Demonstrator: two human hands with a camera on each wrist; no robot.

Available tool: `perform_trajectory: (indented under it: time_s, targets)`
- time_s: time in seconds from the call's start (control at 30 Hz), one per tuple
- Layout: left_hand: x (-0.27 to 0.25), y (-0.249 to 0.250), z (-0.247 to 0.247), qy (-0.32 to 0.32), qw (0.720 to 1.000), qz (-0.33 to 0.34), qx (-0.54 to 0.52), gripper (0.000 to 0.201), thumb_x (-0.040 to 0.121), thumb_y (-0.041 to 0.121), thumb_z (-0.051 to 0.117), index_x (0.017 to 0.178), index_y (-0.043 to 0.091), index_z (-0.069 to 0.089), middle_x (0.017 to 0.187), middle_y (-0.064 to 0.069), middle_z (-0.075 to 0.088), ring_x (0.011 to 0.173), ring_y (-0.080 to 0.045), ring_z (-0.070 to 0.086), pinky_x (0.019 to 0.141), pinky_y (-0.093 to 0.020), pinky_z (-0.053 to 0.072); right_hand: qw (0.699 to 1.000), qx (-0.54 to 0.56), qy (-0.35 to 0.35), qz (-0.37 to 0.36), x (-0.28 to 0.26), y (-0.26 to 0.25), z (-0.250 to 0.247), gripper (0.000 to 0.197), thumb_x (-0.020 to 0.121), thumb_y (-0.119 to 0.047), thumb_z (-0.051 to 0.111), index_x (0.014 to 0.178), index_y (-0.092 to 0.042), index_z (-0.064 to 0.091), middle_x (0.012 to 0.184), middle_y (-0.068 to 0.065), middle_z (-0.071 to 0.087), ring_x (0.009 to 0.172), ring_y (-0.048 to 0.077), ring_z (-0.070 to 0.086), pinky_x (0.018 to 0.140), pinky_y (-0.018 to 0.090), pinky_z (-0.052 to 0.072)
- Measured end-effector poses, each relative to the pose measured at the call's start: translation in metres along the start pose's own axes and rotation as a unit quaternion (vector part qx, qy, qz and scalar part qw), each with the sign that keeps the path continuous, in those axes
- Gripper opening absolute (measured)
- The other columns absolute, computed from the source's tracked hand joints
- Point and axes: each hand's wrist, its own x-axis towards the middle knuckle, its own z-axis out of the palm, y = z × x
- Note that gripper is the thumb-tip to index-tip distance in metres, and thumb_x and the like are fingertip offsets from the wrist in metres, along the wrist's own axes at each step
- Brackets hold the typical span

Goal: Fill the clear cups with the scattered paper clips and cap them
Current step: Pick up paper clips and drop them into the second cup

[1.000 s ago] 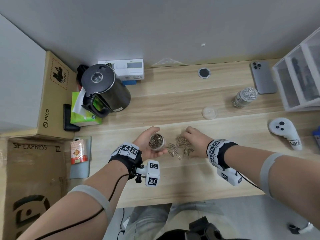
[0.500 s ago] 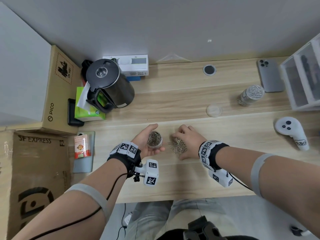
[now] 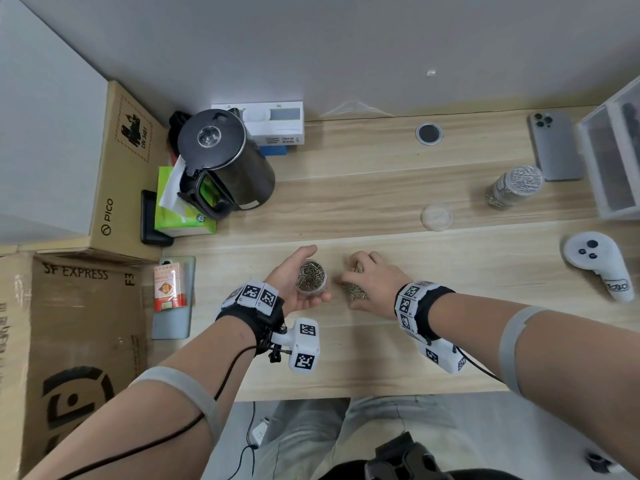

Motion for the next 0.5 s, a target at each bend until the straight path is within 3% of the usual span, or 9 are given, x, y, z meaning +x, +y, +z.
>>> perform_trajectory:
  time_s: [0.2,0.33,0.5]
  targets:
    - [0.003,-0.001,0.003,0.009,1.0,-0.007,0.0,0.059,0.086,0.057,0.063,0.114,0.005,0.057,0.087,-0.015,0.068,0.066,-0.031,0.071,0.054,-0.029,0.053,0.999,0.029,0.034,-0.03,0.003,0.008,0.004,0.012,0.089,-0.034,0.061,0.101,-0.035,0.058,0.117,-0.004,0.042,0.11,0.02,0.036,0.076,0.036,0.049]
    - [0.005,-0.002,0.007,0.012,1.0,-0.01,0.0,0.072,0.085,0.058,0.064,0.13,0.002,0.054,0.091,-0.016,0.067,0.068,-0.032,0.071,0.053,-0.029,0.054,0.995,0.075,0.043,-0.041,0.003,0.02,0.008,0.008,0.088,-0.021,0.065,0.095,-0.024,0.065,0.11,-0.002,0.049,0.104,0.022,0.043,0.08,0.044,0.05]
    - [0.006,0.001,0.015,0.014,1.0,-0.014,0.007,0.077,0.085,0.058,0.062,0.135,0.0,0.053,0.088,-0.015,0.068,0.069,-0.033,0.071,0.055,-0.029,0.053,0.985,0.142,0.082,-0.045,-0.002,0.027,0.005,0.01,0.084,-0.008,0.068,0.089,-0.013,0.075,0.1,0.005,0.06,0.097,0.028,0.052,0.09,0.039,0.046]
